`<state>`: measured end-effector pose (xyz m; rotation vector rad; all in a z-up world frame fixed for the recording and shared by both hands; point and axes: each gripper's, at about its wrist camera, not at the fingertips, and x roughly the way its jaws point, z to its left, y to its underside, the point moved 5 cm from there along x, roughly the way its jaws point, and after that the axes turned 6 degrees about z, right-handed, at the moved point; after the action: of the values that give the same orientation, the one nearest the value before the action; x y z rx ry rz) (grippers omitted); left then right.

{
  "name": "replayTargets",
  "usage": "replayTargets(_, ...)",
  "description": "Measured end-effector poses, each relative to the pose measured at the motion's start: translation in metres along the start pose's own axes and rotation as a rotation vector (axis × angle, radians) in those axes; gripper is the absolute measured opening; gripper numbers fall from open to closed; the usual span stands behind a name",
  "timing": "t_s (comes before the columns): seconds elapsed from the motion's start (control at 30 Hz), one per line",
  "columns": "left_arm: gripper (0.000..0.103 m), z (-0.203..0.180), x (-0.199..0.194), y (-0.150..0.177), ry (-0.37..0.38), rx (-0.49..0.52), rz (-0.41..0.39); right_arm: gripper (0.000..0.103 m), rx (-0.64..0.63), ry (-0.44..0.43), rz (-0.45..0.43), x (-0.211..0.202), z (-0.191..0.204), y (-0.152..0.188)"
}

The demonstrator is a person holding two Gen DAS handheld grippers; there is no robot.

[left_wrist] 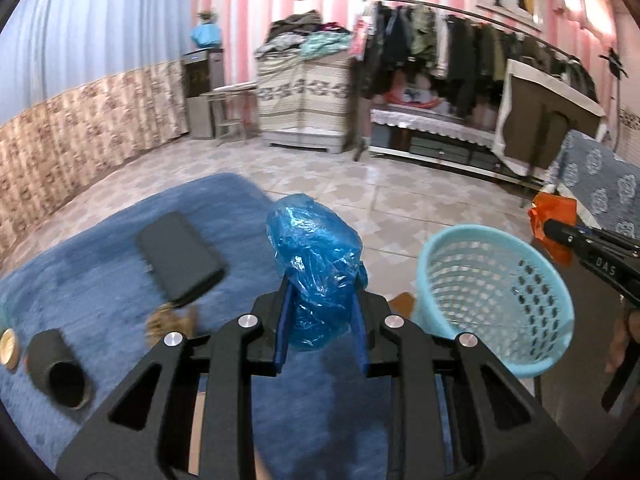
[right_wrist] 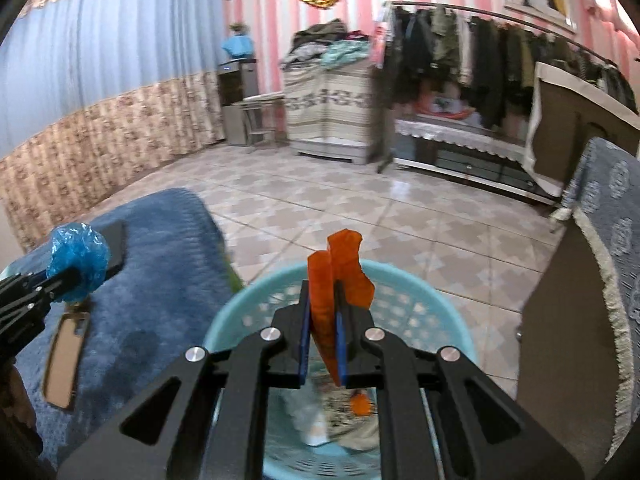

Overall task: Collect trash
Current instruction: 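Carry the blue and orange bags in both grippers over the basket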

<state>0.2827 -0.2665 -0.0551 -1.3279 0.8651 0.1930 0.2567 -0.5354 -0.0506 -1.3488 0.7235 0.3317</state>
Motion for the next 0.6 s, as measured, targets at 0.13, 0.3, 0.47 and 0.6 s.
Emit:
replayTargets(0.13, 0.024, -0.033, 0.016, -0.006, 0.037, 0.045, -0.003, 0.011, 0.009, 0.052, 0.010, 0.002, -0.027, 0.001)
replayTargets(0.3, 0.024, -0.063, 0.031, -0.010, 0.080, 0.063, 0.005, 0.011, 0.011, 0.067, 0.020, 0.006, -0.045, 0.000)
replayTargets(0.47, 0.024, -0.092, 0.038, -0.011, 0.112, 0.098, 0.004, 0.011, 0.038, 0.064, 0.024, 0.008, -0.060, 0.000)
replayTargets(0.6, 0.024, -0.106, 0.043, -0.010, 0.126, 0.111, 0.016, 0.011, 0.052, 0.064, 0.026, 0.010, -0.067, 0.002)
